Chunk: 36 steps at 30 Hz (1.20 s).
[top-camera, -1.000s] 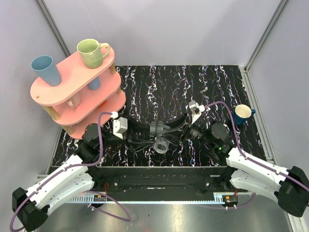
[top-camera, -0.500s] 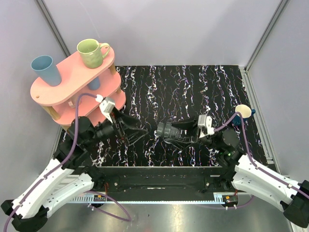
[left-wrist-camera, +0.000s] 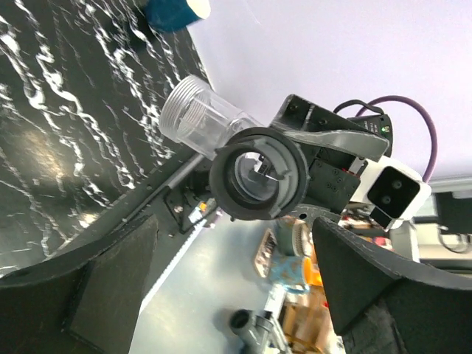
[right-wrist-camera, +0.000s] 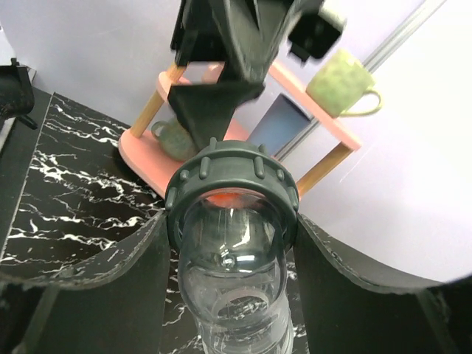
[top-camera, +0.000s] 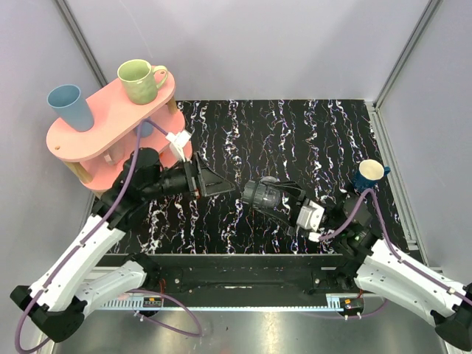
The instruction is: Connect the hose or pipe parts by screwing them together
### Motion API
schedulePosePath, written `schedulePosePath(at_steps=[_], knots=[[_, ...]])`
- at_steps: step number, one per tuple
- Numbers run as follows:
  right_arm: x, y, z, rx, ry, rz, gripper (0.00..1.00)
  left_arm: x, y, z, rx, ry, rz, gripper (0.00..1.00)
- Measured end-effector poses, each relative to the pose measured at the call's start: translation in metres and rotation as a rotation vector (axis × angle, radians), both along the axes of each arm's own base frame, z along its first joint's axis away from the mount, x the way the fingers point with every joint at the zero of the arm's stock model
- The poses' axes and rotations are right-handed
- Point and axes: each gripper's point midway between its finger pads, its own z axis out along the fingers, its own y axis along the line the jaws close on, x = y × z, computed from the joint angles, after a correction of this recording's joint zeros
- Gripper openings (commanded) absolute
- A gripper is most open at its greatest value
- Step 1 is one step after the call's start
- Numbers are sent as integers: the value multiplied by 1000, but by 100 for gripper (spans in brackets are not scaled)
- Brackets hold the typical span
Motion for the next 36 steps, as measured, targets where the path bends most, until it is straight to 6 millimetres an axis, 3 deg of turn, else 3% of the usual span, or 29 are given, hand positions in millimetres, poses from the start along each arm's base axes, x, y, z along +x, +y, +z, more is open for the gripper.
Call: schedulePosePath(at_steps=[7,16,23,30,36], knots=[[-5,-1,20,-14,-112,-7,0,-9,-21,-8,-176,204,-111,89],[-4,3,8,-63,-106,3,0,-11,-27,8,-250,223,-160,89],[-6,8,3,-77,-98,23,0,-6,-32,1,-246,259,-162,86],[-7,15,-5,-97,-81,40,0,0,-36,-13,-226,298,-158,75],[-5,22,-14,-116,-50,49,0,-5,-39,-25,-216,312,-175,54]])
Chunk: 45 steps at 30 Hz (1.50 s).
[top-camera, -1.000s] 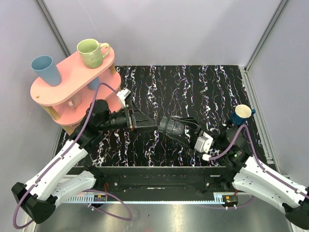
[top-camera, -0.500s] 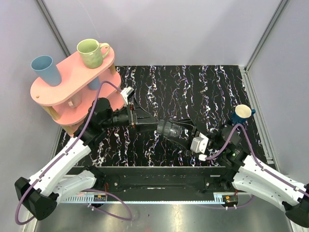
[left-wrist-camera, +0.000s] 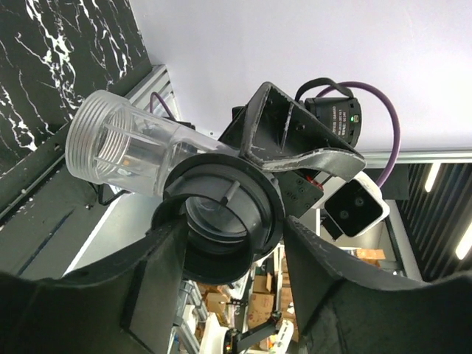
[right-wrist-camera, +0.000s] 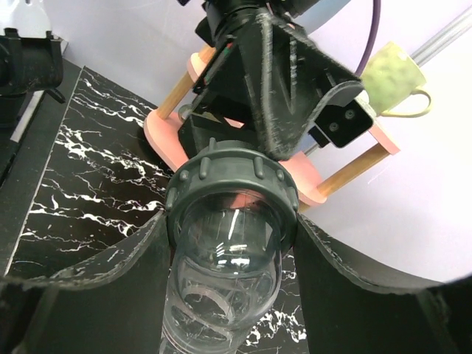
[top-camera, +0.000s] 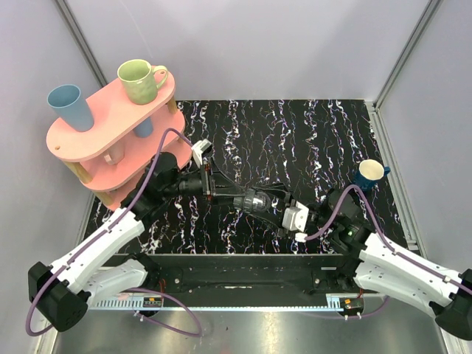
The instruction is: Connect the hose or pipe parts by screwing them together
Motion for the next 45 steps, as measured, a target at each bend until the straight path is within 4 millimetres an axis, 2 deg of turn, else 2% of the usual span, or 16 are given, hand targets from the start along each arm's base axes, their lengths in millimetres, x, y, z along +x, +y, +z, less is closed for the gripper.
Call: schedulePosePath(at_steps=[1,2,6,8,9,12,19,23,30,32,33,34,36,37,40,45], knots=[[1,1,0,3,6,-2,0,-1,0,-2,2,2,-5,50],[1,1,0,5,13,-3,0,-2,-1,-3,1,5,-8,42],[4,5,-9,1,58,-6,0,-2,-1,0,-31,-38,-8,20],[7,6,-10,10,87,-17,0,-3,-1,1,-43,-77,-12,15],[8,6,-10,21,108,-21,0,-2,-1,1,-45,-100,-13,8],[9,7,-7,57,166,-23,0,-3,1,4,-52,-208,-17,0],[6,7,-2,155,304,0,0,-9,3,9,-89,-406,-50,0],[8,6,-1,208,473,-9,0,-11,3,9,-131,-554,-67,0],[1,11,-10,246,799,11,0,-22,11,-6,-158,-935,-73,3],[0,12,-11,267,898,20,0,-22,12,-9,-154,-1022,-73,7],[0,13,-12,280,947,24,0,-23,12,-10,-152,-1056,-72,16],[-1,14,-13,293,997,30,0,-23,13,-12,-151,-1095,-69,36],[-2,16,-15,308,1071,42,0,-24,16,-16,-143,-1156,-53,59],[0,15,-17,322,1105,35,0,-24,18,-17,-134,-1174,-44,74],[5,11,-19,357,1144,6,0,-20,23,-19,-87,-1192,-4,93],[7,-6,-11,380,1060,-57,0,-10,32,-13,57,-1071,38,91]])
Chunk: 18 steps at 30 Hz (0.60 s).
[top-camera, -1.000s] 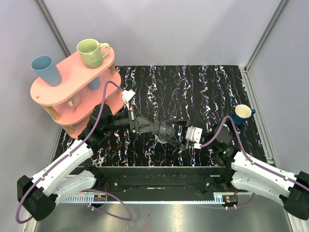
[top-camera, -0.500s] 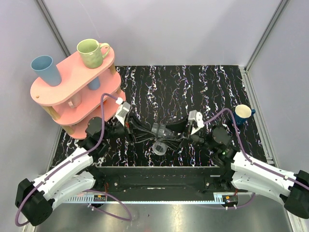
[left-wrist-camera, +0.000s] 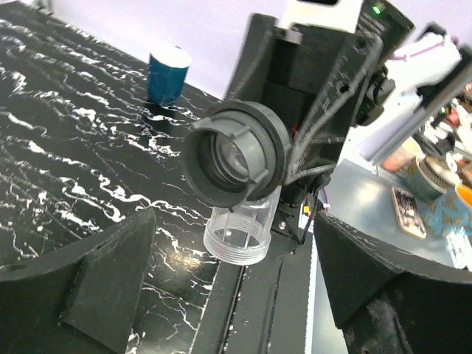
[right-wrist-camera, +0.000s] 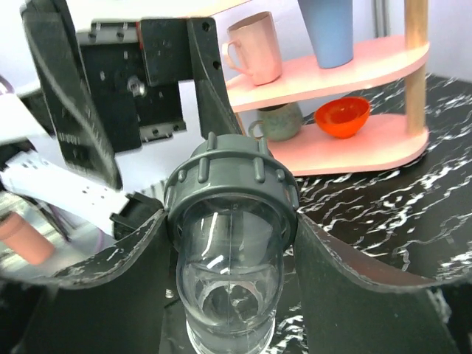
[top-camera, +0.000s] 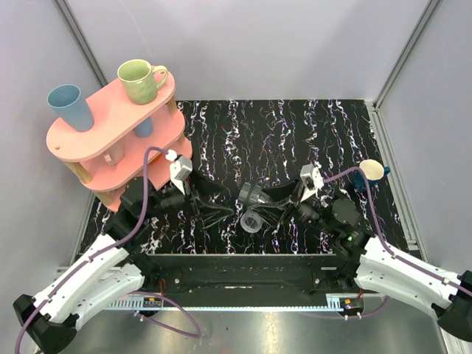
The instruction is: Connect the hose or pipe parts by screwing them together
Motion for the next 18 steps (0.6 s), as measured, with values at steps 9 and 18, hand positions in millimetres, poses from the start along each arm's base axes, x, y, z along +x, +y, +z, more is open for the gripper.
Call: schedulePosePath(at_steps=[9,18], knots=[[1,-6,-12,-230,-473,-24,0,18,10,15,111,427,145,89],[-4,-7,-12,-411,-934,-53,0,6,5,-2,105,787,75,89]])
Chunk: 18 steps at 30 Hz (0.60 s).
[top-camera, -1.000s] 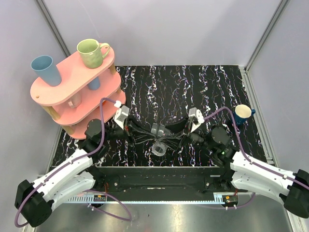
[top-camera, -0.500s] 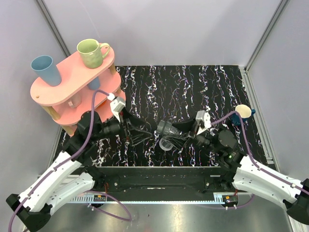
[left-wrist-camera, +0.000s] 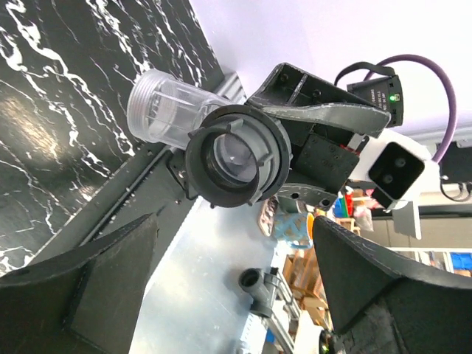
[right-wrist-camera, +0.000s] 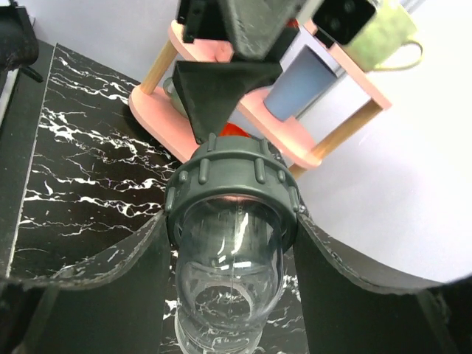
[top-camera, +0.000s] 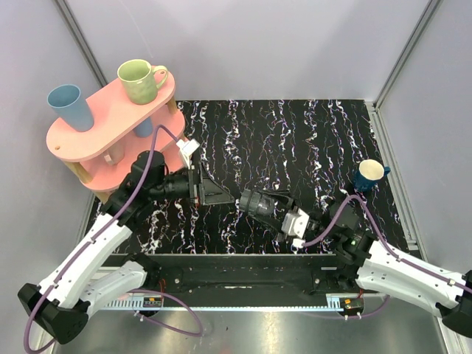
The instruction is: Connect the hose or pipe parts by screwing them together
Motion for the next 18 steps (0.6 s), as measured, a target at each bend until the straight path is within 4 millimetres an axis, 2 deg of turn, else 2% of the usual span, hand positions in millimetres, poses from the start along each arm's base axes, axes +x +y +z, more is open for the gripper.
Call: schedulePosePath(at_steps=[4,10,14,18], knots=[[-11,8,2,-64,-117,28,0,-4,-6,4,-55,63,-37,89],[-24,22,-6,-133,-224,50,0,-3,-13,-4,-86,168,-55,83],[-25,29,-15,-171,-246,50,0,-2,-15,-13,-88,216,-48,78],[-22,33,-16,-175,-254,34,0,-2,-15,-20,-83,245,-43,79]])
